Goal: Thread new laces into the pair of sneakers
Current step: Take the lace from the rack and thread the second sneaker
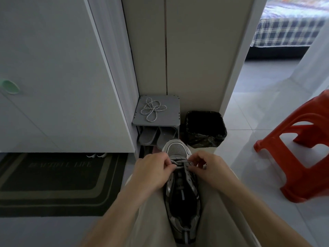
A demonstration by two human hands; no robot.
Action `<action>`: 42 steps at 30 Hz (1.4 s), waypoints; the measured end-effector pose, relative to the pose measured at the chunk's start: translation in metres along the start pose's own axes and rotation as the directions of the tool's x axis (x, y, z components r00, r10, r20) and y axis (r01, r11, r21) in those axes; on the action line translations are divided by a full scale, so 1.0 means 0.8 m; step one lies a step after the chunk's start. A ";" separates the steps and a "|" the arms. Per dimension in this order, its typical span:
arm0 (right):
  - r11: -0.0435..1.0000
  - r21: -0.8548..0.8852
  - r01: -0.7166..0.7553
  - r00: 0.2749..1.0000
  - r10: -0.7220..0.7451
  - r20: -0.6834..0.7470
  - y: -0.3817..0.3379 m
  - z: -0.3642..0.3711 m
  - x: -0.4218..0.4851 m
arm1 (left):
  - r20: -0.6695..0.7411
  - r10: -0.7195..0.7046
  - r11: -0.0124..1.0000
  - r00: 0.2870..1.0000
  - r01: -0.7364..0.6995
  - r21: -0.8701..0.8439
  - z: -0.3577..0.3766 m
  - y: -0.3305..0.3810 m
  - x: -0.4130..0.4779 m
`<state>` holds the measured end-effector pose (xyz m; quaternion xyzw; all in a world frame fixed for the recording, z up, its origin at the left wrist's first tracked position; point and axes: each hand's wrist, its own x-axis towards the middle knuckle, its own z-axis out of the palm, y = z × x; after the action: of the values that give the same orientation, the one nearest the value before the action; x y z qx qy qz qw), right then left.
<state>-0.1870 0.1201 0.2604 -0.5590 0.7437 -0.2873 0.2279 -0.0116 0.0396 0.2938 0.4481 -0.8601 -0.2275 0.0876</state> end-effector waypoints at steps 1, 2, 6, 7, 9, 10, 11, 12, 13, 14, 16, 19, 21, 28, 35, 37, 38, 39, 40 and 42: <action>1.000 -0.007 -0.005 1.000 0.005 0.004 0.000 -0.001 -0.001 | 0.005 -0.007 1.000 1.000 0.007 -0.022 0.001 -0.003 0.001; 1.000 -0.015 -0.007 1.000 0.007 0.008 0.001 -0.002 -0.002 | 0.007 -0.017 0.998 1.000 0.017 -0.055 0.001 -0.007 0.000; 0.999 -0.047 0.010 1.000 -0.010 0.006 0.006 -0.005 -0.002 | 0.030 -0.059 0.989 0.998 0.063 -0.134 -0.008 -0.038 -0.011; 0.999 -0.051 0.016 1.000 -0.015 0.004 0.006 -0.005 -0.002 | 0.036 -0.071 0.987 0.997 0.075 -0.142 -0.009 -0.046 -0.014; 0.998 -0.060 0.024 1.000 -0.023 0.005 0.007 -0.005 -0.003 | 0.040 -0.089 0.985 0.995 0.094 -0.148 -0.013 -0.058 -0.021; 0.998 -0.064 0.027 1.000 -0.027 0.006 0.007 -0.005 -0.003 | 0.039 -0.094 0.983 0.995 0.099 -0.156 -0.014 -0.062 -0.023; 0.997 -0.068 0.028 1.000 -0.027 0.009 0.007 -0.005 -0.003 | 0.038 -0.097 0.980 0.995 0.102 -0.169 -0.014 -0.065 -0.026; 0.997 -0.069 0.029 1.000 -0.029 0.012 0.006 -0.005 -0.003 | 0.042 -0.097 0.978 0.994 0.103 -0.180 -0.014 -0.067 -0.027; 0.997 -0.072 0.032 0.999 -0.031 0.014 0.004 -0.004 -0.003 | 0.053 -0.094 0.977 0.994 0.102 -0.185 -0.014 -0.068 -0.029; 0.997 -0.075 0.036 0.999 -0.035 0.018 0.002 -0.004 -0.003 | 0.067 -0.087 0.978 0.994 0.098 -0.185 -0.014 -0.069 -0.030; 0.996 -0.081 0.038 0.999 -0.036 0.024 -0.001 -0.003 -0.003 | 0.089 -0.075 0.979 0.993 0.091 -0.185 -0.014 -0.070 -0.031; 0.995 -0.090 0.032 0.999 -0.030 0.031 -0.004 -0.004 -0.004 | 0.088 -0.068 0.977 0.994 0.084 -0.197 -0.017 -0.072 -0.030; 0.996 -0.087 0.028 0.999 -0.026 0.024 -0.010 -0.007 -0.006 | 0.095 -0.063 0.976 0.994 0.081 -0.201 -0.016 -0.072 -0.030; 0.932 -0.361 0.009 0.993 0.035 0.117 -0.045 -0.005 -0.023 | 0.044 -0.013 0.975 0.999 0.022 -0.221 -0.012 -0.049 -0.016; 0.971 -0.239 0.018 1.000 -0.022 -0.014 -0.044 -0.013 -0.039 | 0.073 0.036 0.996 0.997 -0.030 -0.082 0.000 -0.012 -0.025; 0.986 -0.162 0.044 0.998 -0.049 -0.028 -0.042 -0.015 -0.048 | 0.052 0.050 0.991 0.997 -0.043 -0.126 0.001 -0.012 -0.033; 0.993 -0.108 0.049 0.998 -0.052 -0.022 -0.040 -0.015 -0.053 | 0.046 0.055 0.988 0.997 -0.047 -0.146 0.000 -0.012 -0.037; 0.997 -0.062 0.051 0.998 -0.052 -0.018 -0.038 -0.016 -0.058 | 0.042 0.063 0.986 0.997 -0.056 -0.160 0.000 -0.012 -0.040; 0.998 -0.027 0.052 0.998 -0.053 -0.017 -0.035 -0.014 -0.063 | 0.041 0.076 0.984 0.996 -0.068 -0.165 -0.001 -0.011 -0.044; 0.999 -0.026 0.044 0.999 -0.044 -0.004 -0.027 -0.009 -0.070 | 0.043 0.099 0.985 0.994 -0.091 -0.149 0.001 -0.008 -0.051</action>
<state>-0.1616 0.1707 0.2810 -0.5777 0.7352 -0.2837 0.2125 0.0167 0.0695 0.2920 0.3930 -0.8633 -0.2972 0.1094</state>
